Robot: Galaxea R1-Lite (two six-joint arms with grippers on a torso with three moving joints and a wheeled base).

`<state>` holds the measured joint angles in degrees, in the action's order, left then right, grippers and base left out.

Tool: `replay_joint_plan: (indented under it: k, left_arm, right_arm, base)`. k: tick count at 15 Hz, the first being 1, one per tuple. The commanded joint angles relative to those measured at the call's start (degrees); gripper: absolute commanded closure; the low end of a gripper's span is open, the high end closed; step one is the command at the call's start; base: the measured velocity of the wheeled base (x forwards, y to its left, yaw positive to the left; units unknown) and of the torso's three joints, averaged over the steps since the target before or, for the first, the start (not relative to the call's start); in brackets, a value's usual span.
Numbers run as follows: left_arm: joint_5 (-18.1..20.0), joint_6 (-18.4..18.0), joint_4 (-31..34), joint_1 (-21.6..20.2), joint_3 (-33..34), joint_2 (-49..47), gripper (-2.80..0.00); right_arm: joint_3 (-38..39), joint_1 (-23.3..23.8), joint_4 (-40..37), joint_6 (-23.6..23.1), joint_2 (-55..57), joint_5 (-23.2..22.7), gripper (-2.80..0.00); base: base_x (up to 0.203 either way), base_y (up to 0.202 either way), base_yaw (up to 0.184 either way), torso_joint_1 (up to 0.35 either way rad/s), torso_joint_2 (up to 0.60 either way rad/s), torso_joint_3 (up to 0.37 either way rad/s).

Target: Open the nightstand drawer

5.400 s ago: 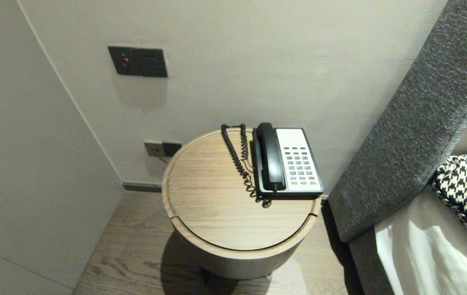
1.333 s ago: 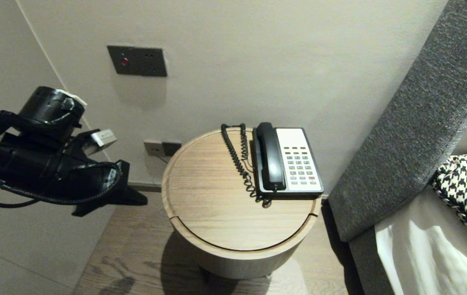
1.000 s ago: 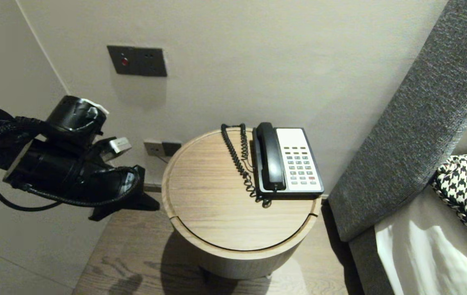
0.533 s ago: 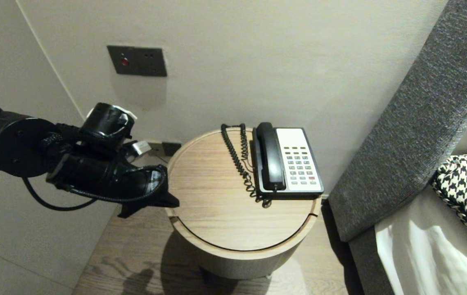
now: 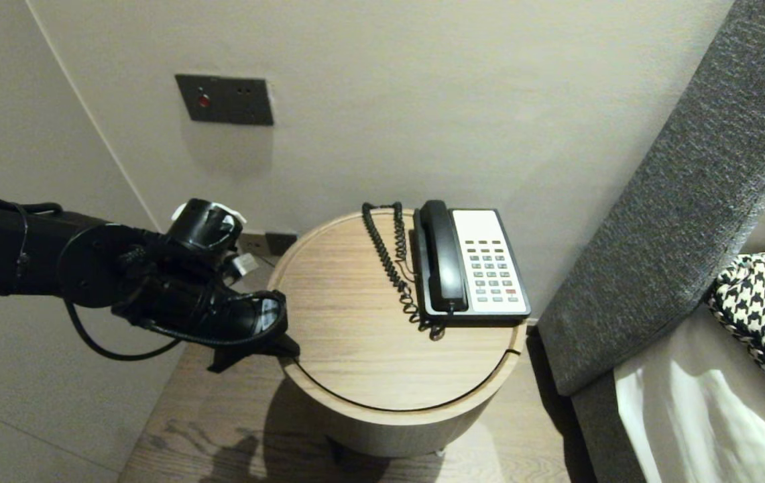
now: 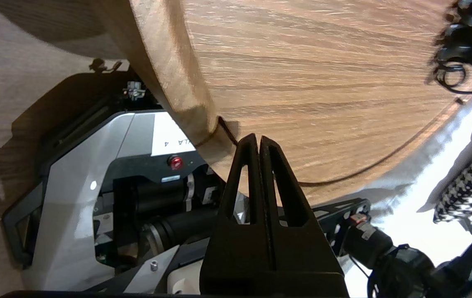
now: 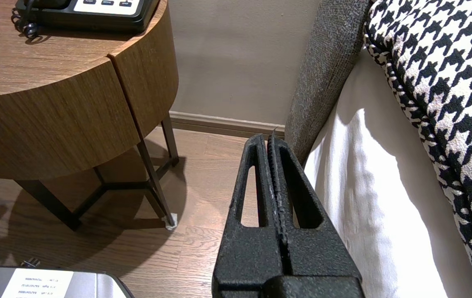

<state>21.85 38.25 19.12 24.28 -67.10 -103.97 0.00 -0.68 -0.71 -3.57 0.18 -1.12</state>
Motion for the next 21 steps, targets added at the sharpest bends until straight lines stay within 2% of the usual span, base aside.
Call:
replay_joint_plan:
  k: [1,12,16,21]
  left_arm:
    - [0.1,0.2,-0.5,0.1,0.8,-0.4,0.00]
    - [0.1,-0.6,-2.9,2.6,5.8,1.1,0.00]
    - [0.2,-0.7,-3.7,4.1,9.2,1.8,0.00]
    - [-0.1,-1.0,-8.2,6.9,16.3,2.7,0.00]
  right_arm:
    - [0.0,0.0,0.0,0.0,0.1,-0.1,0.00]
    - [0.0,0.0,0.0,0.0,0.1,0.0,0.00]
    - [0.0,0.0,0.0,0.0,0.1,0.0,0.00]
    - [0.0,0.0,0.0,0.0,0.1,0.0,0.00]
  base:
    - [0.000,0.000,0.000,0.000,0.00,0.000]
    - [0.000,0.000,0.000,0.000,0.00,0.000]
    - [0.000,0.000,0.000,0.000,0.00,0.000]
    - [0.000,0.000,0.000,0.000,0.00,0.000]
